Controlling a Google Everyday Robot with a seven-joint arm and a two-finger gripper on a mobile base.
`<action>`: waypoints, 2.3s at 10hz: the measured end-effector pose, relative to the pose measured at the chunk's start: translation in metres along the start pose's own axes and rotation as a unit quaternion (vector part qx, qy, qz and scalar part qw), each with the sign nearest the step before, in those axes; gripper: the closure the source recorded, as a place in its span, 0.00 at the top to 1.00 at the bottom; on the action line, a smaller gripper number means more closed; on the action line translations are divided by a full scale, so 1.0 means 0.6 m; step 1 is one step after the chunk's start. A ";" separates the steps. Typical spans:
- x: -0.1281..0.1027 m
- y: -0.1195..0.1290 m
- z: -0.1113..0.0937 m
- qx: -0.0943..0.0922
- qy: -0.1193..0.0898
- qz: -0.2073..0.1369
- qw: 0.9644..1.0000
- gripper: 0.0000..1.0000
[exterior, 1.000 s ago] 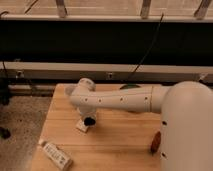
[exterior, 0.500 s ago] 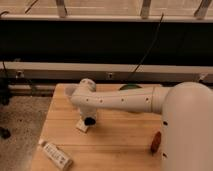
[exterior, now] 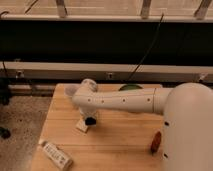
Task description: Place the eraser on the white sponge
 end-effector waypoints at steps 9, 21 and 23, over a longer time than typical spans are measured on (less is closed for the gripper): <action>0.007 0.003 0.004 0.007 0.008 -0.010 1.000 0.23; 0.014 0.006 0.005 0.014 0.020 -0.023 0.999 0.42; 0.014 0.008 0.005 0.015 0.022 -0.025 0.999 0.42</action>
